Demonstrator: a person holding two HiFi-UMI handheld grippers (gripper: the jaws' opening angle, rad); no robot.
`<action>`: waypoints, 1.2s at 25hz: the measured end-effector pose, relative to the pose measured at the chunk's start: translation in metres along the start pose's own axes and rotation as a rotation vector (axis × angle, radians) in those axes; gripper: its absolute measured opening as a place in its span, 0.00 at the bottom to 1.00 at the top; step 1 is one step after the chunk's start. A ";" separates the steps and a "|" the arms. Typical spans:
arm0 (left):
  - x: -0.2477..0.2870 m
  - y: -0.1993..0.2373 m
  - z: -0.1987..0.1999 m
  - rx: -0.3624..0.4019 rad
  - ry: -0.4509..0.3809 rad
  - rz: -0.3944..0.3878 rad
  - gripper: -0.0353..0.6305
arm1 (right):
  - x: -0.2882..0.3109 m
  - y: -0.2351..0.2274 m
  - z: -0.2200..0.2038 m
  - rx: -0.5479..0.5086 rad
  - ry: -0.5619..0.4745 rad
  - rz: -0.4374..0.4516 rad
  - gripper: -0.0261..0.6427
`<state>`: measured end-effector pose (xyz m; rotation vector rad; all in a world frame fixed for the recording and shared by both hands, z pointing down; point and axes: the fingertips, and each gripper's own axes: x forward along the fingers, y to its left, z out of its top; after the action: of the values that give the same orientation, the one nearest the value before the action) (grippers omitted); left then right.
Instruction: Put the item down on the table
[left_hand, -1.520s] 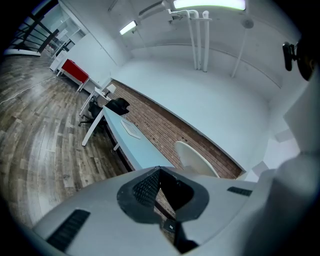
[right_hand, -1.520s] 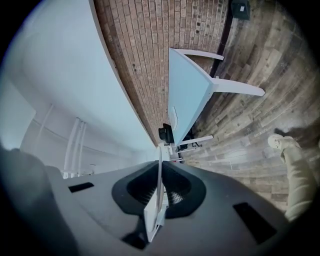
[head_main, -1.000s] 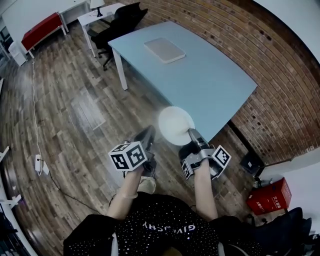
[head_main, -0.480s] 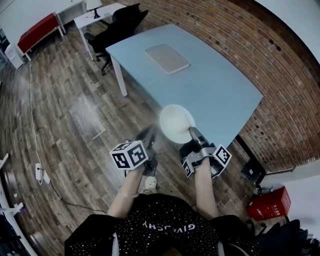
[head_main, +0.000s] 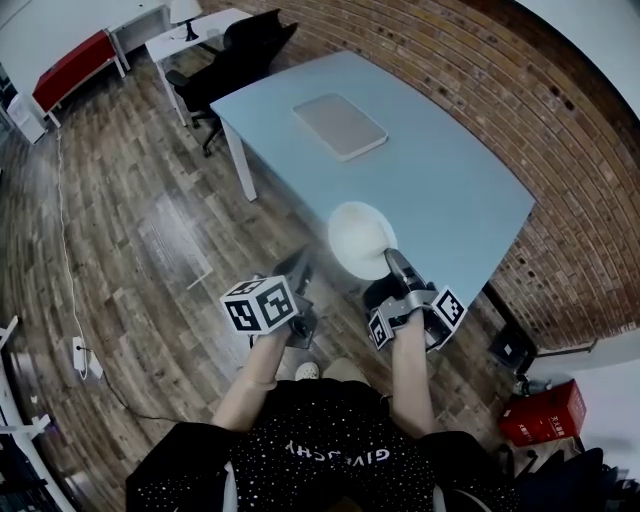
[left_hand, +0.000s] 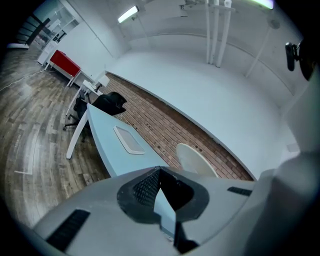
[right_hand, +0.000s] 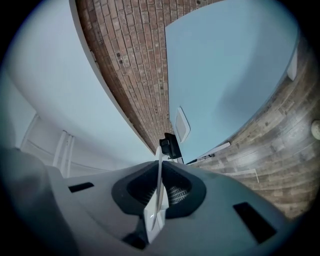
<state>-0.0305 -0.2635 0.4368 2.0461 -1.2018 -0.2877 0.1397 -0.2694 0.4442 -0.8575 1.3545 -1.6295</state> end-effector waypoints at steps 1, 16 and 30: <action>0.001 0.001 0.000 -0.005 0.004 -0.002 0.07 | 0.001 0.001 0.001 0.007 -0.006 0.005 0.08; 0.069 0.053 0.039 -0.015 0.013 0.014 0.07 | 0.092 -0.016 0.034 0.022 0.007 -0.024 0.08; 0.267 0.144 0.159 -0.028 0.078 0.016 0.07 | 0.319 -0.018 0.119 0.000 -0.024 -0.068 0.08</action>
<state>-0.0655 -0.6026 0.4675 2.0040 -1.1598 -0.2136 0.1076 -0.6069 0.4820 -0.9288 1.3213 -1.6655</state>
